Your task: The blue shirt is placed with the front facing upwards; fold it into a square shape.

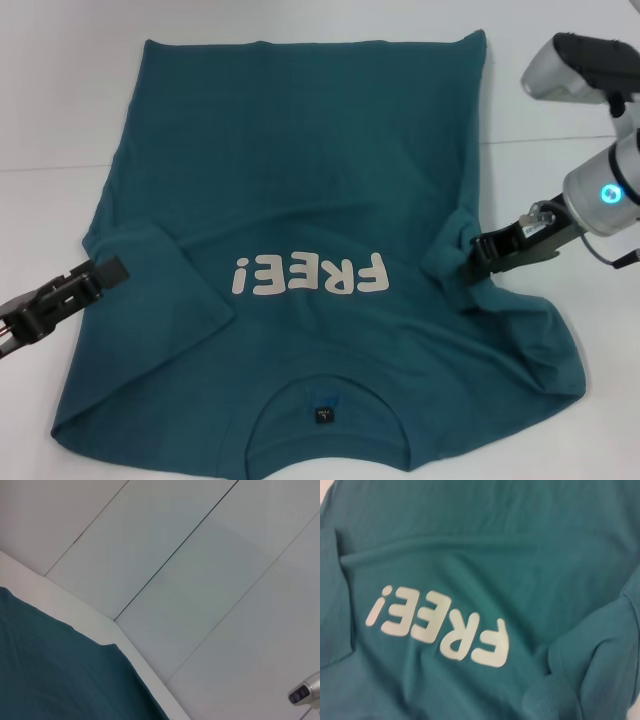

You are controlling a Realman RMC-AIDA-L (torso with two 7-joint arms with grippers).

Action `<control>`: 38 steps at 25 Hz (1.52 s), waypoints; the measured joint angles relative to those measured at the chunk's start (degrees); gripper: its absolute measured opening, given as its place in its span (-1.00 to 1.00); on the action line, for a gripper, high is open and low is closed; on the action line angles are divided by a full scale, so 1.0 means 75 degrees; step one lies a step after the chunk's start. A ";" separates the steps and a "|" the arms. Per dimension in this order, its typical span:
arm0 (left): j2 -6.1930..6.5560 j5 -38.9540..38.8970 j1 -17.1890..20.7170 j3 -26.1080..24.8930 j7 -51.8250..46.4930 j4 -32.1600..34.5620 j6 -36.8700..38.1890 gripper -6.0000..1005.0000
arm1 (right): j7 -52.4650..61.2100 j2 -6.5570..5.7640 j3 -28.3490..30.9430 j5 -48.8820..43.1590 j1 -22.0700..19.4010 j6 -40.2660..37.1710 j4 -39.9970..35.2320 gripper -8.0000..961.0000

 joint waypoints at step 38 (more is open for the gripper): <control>0.0000 0.0000 0.0048 -0.0012 0.0020 -0.0037 -0.0043 0.86 | -0.1119 -0.0435 0.0142 0.1779 -0.0431 -0.0417 0.1073 0.50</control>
